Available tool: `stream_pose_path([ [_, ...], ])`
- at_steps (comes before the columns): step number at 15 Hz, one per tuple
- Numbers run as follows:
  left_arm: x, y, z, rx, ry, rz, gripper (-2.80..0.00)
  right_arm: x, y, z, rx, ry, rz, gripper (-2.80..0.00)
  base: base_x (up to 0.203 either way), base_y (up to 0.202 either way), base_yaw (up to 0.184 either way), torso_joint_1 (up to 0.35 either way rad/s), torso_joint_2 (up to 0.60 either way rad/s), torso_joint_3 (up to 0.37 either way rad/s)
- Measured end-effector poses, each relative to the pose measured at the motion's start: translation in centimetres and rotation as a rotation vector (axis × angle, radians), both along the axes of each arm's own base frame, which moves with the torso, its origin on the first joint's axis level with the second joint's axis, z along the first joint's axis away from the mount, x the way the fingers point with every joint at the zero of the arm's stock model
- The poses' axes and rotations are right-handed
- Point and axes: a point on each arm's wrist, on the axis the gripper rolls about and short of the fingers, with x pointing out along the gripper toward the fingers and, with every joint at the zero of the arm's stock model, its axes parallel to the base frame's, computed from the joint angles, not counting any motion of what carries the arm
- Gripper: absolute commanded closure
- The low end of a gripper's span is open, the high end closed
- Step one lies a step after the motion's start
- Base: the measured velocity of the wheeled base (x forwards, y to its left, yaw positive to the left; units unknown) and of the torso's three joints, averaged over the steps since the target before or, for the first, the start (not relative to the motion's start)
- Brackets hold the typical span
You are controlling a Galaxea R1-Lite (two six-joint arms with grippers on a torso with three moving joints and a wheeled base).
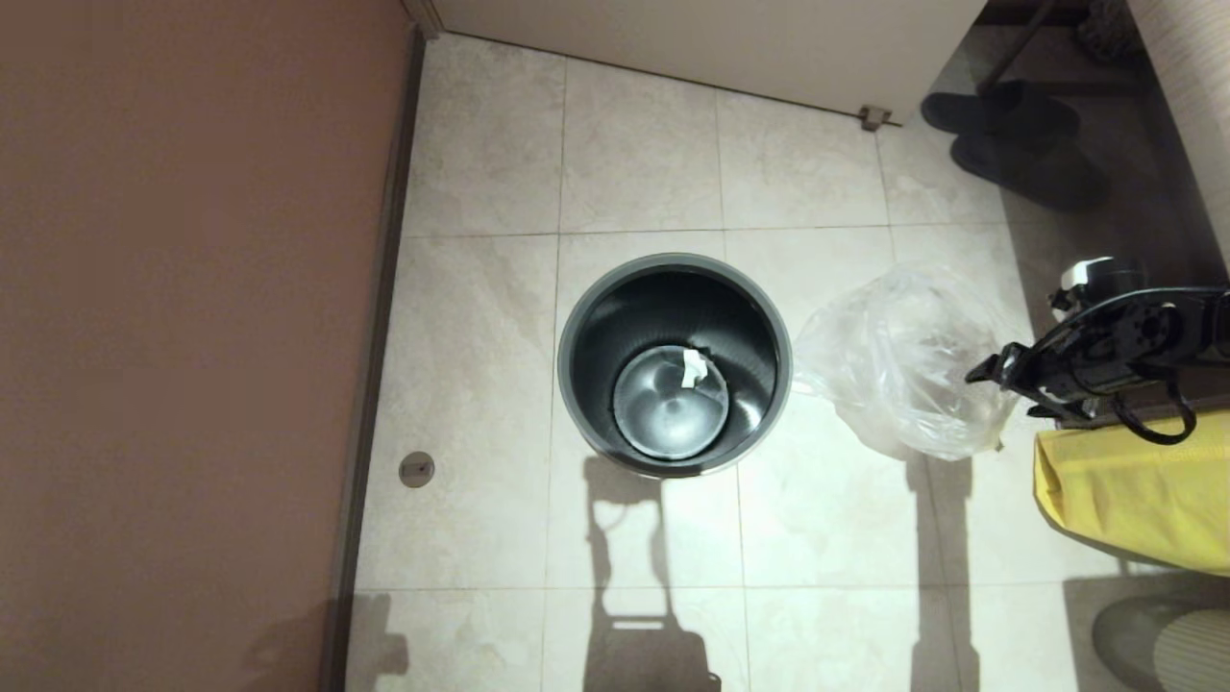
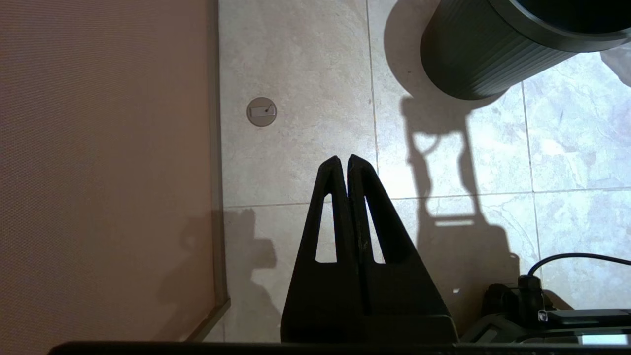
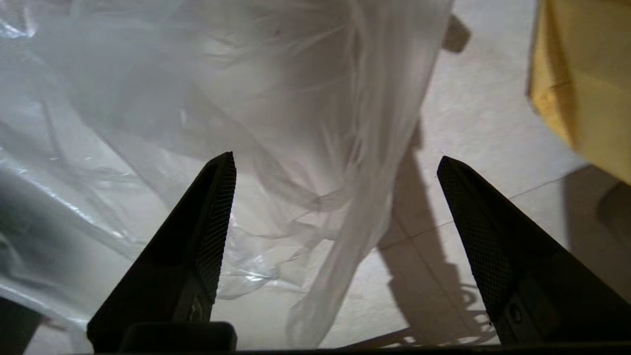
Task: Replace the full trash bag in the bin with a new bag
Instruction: Pick up the trash bag
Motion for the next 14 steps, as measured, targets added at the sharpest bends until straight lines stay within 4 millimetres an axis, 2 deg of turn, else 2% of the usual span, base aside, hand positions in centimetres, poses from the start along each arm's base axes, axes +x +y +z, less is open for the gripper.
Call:
stream_pose_path([
  [5,0.0,0.0,0.0,0.0,0.0,0.0,0.0,0.8,0.0,-2.3,0.008,0.044,-0.007,-2.8,0.0,0.0,0.0,0.0,0.0,0.0],
  [6,0.0,0.0,0.0,0.0,0.0,0.0,0.0,1.0,-0.1,-2.7,0.006,0.044,-0.01,0.0,0.0,0.0,0.0,0.0,0.0,0.0],
  [10,0.0,0.0,0.0,0.0,0.0,0.0,0.0,1.6,-0.2,-3.6,0.001,0.029,-0.013,0.0,0.0,0.0,0.0,0.0,0.0,0.0],
  [14,0.0,0.0,0.0,0.0,0.0,0.0,0.0,1.6,-0.2,-3.7,0.018,0.032,-0.024,0.0,0.0,0.0,0.0,0.0,0.0,0.0],
])
